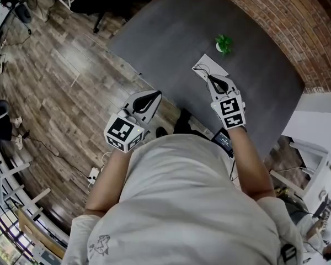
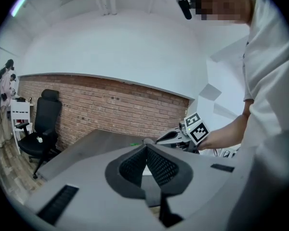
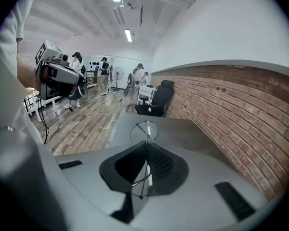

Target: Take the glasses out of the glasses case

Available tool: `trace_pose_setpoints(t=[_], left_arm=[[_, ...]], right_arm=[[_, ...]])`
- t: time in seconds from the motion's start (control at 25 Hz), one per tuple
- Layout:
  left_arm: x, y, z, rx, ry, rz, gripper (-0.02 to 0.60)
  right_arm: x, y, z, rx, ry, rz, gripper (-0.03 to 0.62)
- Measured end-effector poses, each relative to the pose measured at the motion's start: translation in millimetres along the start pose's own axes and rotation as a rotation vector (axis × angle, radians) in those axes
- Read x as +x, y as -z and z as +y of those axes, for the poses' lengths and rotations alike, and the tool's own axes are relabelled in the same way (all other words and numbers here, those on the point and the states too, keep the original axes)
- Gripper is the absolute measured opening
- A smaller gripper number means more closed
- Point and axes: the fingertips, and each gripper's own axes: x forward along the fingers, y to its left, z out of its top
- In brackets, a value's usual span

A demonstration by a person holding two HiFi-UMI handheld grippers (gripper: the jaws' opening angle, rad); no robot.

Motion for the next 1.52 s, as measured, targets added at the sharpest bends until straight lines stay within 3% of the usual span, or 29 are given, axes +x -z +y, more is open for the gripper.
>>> trace_pose_setpoints(t=[0.36, 0.72, 1.16, 1.52], left_arm=[[-43.4, -5.1, -22.8, 0.019, 0.038, -0.033, 0.011], [-46.8, -13.9, -48.8, 0.012, 0.047, -0.068, 0.011], [-26.1, -18.3, -85.8, -0.008, -0.057, -0.096, 0.011], [11.8, -13.2, -159.3, -0.017, -0.123, -0.106, 0.011]], right_arm=[[-48.8, -11.6, 32.7, 0.050, 0.053, -0.065, 0.012], [-87.1, -11.5, 38.6, 0.078, 0.035, -0.111, 0.012], [-136.8, 1.1, 13.2, 0.056, -0.035, -0.181, 0.014], [-190.7, 39.8, -20.3, 0.019, -0.117, -0.217, 0.014]])
